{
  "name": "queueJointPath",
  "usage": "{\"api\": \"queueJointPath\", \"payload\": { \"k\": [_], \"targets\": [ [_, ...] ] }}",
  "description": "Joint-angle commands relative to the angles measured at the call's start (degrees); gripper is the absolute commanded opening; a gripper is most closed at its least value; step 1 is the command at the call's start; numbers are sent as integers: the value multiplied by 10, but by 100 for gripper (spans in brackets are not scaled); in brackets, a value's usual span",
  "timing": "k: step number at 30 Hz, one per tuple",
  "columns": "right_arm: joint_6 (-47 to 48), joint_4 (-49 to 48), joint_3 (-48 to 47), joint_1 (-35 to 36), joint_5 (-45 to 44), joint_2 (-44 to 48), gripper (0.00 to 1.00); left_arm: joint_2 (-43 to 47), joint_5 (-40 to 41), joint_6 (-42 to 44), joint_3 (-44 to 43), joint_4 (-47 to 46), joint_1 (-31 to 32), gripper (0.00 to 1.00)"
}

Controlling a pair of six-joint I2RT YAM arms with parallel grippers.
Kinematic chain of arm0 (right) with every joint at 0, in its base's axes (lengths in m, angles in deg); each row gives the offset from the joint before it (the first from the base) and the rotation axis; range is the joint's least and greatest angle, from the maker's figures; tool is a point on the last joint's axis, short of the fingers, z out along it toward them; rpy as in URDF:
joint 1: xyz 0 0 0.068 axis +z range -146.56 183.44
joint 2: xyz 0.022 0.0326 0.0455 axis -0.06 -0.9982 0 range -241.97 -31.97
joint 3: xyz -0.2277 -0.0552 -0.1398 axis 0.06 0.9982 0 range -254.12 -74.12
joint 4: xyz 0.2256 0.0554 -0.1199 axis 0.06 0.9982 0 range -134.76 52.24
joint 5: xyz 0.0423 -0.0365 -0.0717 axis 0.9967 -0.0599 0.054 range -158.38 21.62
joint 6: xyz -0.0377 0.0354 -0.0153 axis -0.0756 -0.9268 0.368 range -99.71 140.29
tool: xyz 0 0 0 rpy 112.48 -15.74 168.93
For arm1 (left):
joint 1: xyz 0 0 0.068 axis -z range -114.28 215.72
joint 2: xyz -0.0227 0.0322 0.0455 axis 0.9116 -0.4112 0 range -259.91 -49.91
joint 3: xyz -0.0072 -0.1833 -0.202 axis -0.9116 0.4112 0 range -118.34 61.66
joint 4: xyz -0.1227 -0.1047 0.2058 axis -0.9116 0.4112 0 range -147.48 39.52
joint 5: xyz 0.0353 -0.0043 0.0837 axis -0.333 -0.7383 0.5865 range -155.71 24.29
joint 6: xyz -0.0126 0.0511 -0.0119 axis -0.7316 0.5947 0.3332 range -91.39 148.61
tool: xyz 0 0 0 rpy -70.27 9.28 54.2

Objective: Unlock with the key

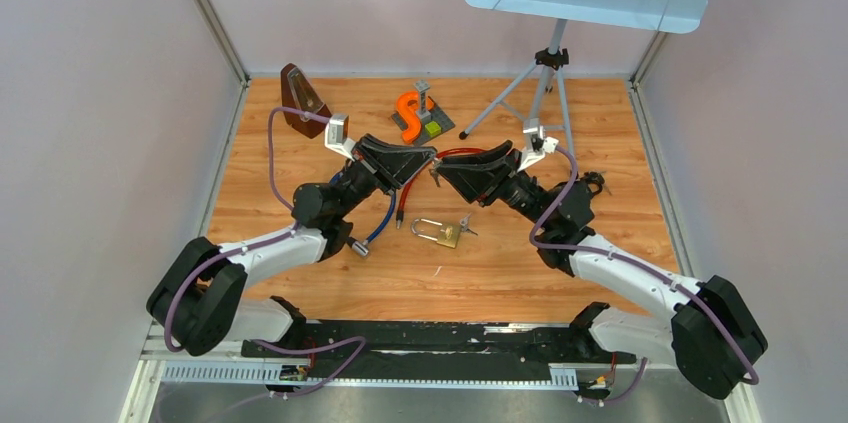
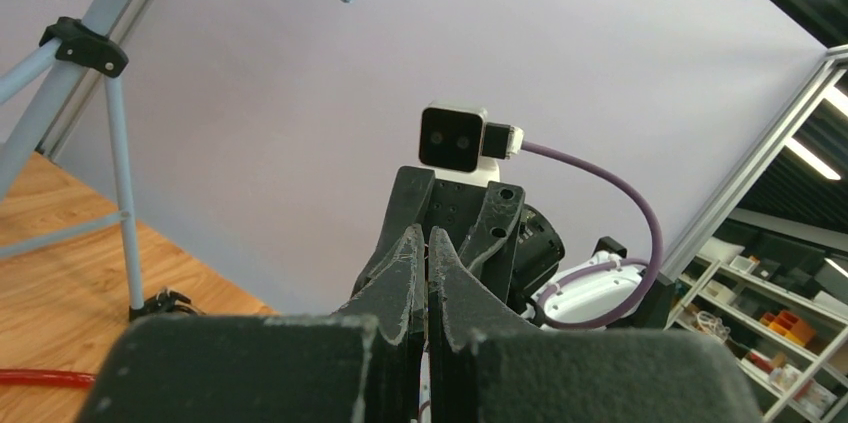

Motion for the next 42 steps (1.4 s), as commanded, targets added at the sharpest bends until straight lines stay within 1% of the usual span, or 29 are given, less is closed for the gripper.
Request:
{"api": "queueJointPath", "payload": {
  "k": [1,5,7,15,18,32,38,40,42],
  "targets": [
    [-19,-47,-11,-2,17,-10,30,10,13,-2,-26,-30,7,0],
    [-22,-57,-10,-3,18,-13,20,8,15,-3,-27,-30,11,0],
    [-23,-64,-10,-2,20,-13,17,8,17,-3,-27,-30,14,0],
    [-26,-91,-6,-2,18,-16,15,5,19,-5,-29,-31,20,0],
    [-29,-102,-1,-2,9,-16,15,5,20,-5,-28,-32,22,0],
    [-38,-110,1,-2,7,-12,27,9,37,-4,-20,-34,22,0],
    [-40,-109,-1,-2,9,-13,31,10,40,-5,-18,-34,22,0],
    [-40,-107,-1,-2,7,-14,29,11,40,-5,-19,-34,22,0],
    [-40,-106,-2,-2,6,-15,24,10,39,-5,-19,-34,22,0]
  ]
}}
